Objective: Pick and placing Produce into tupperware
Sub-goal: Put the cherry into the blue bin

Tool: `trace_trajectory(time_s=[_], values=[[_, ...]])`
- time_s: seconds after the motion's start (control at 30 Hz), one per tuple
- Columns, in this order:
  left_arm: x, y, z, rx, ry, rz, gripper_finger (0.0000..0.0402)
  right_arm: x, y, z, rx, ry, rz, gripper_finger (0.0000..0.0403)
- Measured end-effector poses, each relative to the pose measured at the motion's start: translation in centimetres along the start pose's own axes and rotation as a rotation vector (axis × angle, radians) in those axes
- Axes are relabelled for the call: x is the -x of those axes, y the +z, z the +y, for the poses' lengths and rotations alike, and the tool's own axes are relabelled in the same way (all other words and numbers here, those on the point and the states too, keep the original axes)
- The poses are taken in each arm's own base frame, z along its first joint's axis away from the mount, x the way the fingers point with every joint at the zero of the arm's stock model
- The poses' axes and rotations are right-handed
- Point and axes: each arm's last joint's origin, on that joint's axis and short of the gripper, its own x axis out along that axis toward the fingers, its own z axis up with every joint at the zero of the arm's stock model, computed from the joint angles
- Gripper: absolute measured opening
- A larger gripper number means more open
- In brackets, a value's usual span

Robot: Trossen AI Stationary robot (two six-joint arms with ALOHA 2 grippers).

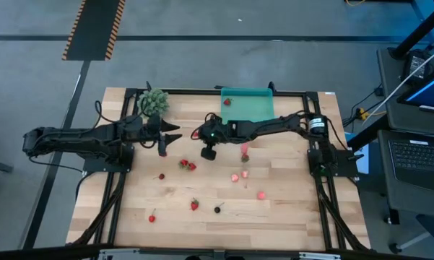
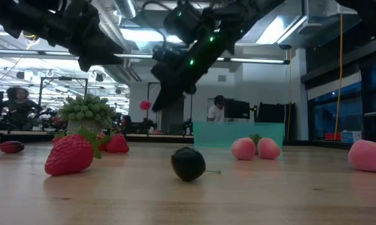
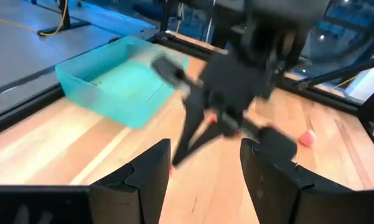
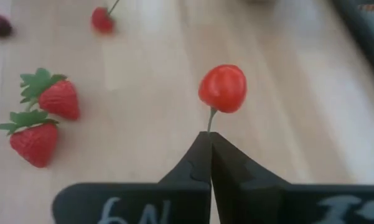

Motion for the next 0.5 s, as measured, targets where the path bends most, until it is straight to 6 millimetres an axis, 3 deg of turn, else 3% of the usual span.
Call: trace_trajectory(time_s=[0.27, 0.5], values=[[-0.9, -0.5, 0.1, -0.043, 0.028, 0.049, 0.0188, 7.2, 2.8, -4.6, 0.01, -0.063, -0.046, 0.0], [-1.3, -1.7, 0.3, -0.054, 0.03, 0.072, 0.0188, 13.5, 3.0, -7.7, -0.012, -0.104, 0.001, 0.0]])
